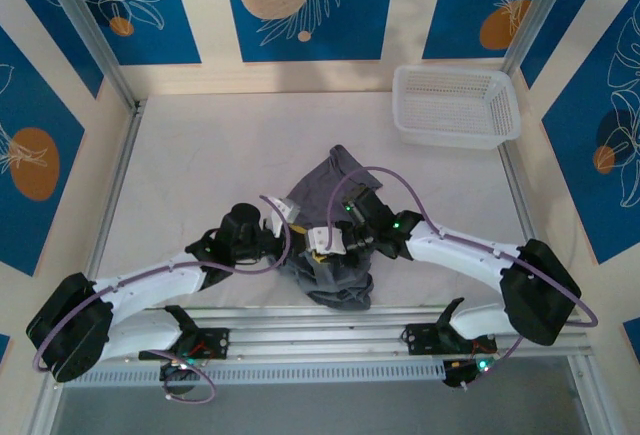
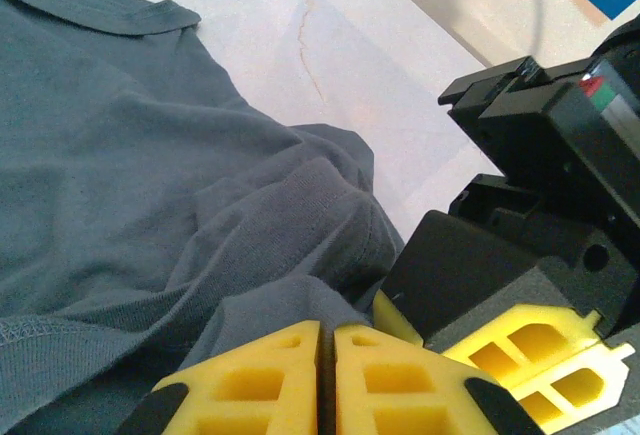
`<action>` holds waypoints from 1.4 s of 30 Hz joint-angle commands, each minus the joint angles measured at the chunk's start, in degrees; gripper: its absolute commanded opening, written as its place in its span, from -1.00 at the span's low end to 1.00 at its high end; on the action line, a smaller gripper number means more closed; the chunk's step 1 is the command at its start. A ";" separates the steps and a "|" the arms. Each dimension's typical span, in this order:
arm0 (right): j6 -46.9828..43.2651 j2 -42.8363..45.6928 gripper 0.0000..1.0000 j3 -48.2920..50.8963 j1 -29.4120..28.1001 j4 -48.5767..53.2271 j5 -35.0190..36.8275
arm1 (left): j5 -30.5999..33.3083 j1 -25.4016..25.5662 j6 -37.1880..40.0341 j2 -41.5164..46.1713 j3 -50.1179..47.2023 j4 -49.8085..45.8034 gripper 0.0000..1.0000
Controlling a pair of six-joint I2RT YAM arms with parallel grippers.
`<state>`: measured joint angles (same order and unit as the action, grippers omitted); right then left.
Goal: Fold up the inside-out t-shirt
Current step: Turn the T-shirt inside out at the center of the table.
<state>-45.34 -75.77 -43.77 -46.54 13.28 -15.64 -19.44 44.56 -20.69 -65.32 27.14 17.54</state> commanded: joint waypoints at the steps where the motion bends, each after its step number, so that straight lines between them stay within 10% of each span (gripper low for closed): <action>1: 0.06 3.29 -1.00 1.73 -0.39 -3.01 -1.26 | 0.62 0.71 0.42 0.83 0.36 -0.18 -0.77; 20: 25.77 22.64 -1.00 13.58 6.15 -35.90 -6.31 | 10.61 0.68 4.75 20.00 -1.51 -15.06 0.12; 28: 27.49 21.16 -1.00 12.39 6.29 -35.97 -8.92 | 2.75 0.67 0.20 7.47 1.99 -15.26 0.72; 30: 28.35 21.34 -1.00 12.95 6.30 -36.95 -10.09 | 7.59 0.58 -1.46 5.01 2.81 -15.61 0.50; 34: 29.56 23.19 -1.00 13.55 6.36 -36.44 -9.62 | 11.08 0.60 -2.80 3.31 3.29 -12.57 -0.94; 42: 30.83 27.86 -1.00 15.02 8.04 -35.87 -8.47 | 19.25 0.53 -3.24 0.64 3.86 -20.08 -1.00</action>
<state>-15.79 -49.54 -29.21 -38.96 -21.43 -23.81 -5.19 44.82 -22.65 -64.03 30.94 1.61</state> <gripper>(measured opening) 0.055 0.063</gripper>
